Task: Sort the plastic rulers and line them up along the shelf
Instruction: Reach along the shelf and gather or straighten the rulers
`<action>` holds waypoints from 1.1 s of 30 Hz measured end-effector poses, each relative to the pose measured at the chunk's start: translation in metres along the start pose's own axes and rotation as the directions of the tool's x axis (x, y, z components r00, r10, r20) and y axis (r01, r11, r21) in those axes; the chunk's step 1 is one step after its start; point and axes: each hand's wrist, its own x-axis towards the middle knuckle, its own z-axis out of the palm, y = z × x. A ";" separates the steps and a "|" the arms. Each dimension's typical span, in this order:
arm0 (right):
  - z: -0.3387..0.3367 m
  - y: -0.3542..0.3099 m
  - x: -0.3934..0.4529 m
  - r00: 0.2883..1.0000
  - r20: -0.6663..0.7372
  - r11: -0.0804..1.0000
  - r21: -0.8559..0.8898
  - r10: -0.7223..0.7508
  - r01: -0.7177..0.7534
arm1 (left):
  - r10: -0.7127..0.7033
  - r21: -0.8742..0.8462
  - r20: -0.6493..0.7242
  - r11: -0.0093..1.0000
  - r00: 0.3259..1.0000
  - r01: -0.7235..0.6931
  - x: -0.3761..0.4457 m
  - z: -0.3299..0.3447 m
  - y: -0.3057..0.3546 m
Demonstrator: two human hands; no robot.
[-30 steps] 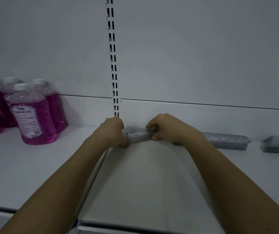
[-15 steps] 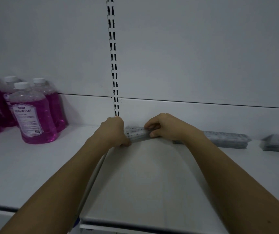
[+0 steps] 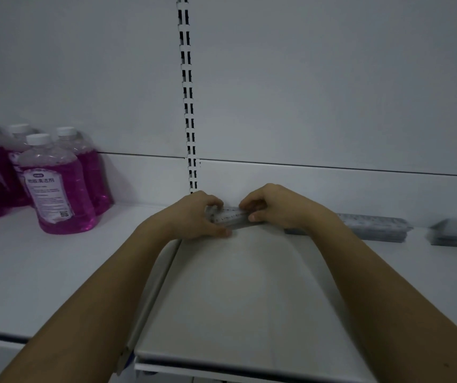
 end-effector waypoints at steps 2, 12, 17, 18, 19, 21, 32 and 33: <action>0.001 -0.001 0.000 1.000 -0.003 1.000 -0.003 -0.008 0.008 | 0.020 -0.002 -0.031 1.000 0.999 -0.020 0.003 0.003 -0.004; -0.001 0.003 0.000 0.999 -0.025 0.996 0.089 0.029 -0.026 | 0.007 -0.042 -0.011 0.999 1.000 -0.008 0.007 0.003 -0.005; 0.000 0.002 0.000 1.000 -0.023 0.998 0.062 0.018 -0.016 | 0.009 -0.054 0.012 0.999 1.000 -0.008 0.008 -0.001 -0.011; 0.000 0.002 0.000 1.000 -0.025 0.998 0.060 0.015 -0.013 | 0.006 -0.078 0.008 0.997 1.000 -0.005 0.009 -0.001 -0.013; 0.000 0.002 0.000 1.000 -0.028 0.998 0.060 0.011 -0.010 | 0.009 -0.103 -0.004 0.995 1.000 -0.009 0.009 0.000 -0.015; 0.001 0.002 0.000 0.999 -0.035 0.999 0.054 0.002 0.000 | 0.013 -0.134 -0.021 0.991 1.000 -0.015 0.012 0.002 -0.018; 0.003 0.003 0.000 0.998 -0.055 0.997 0.082 0.006 -0.002 | 0.023 -0.191 -0.061 0.981 0.998 -0.034 0.014 0.003 -0.023; 0.003 0.003 0.001 0.998 -0.058 0.997 0.079 0.003 0.002 | 0.024 -0.190 -0.066 0.981 0.998 -0.036 0.014 0.003 -0.023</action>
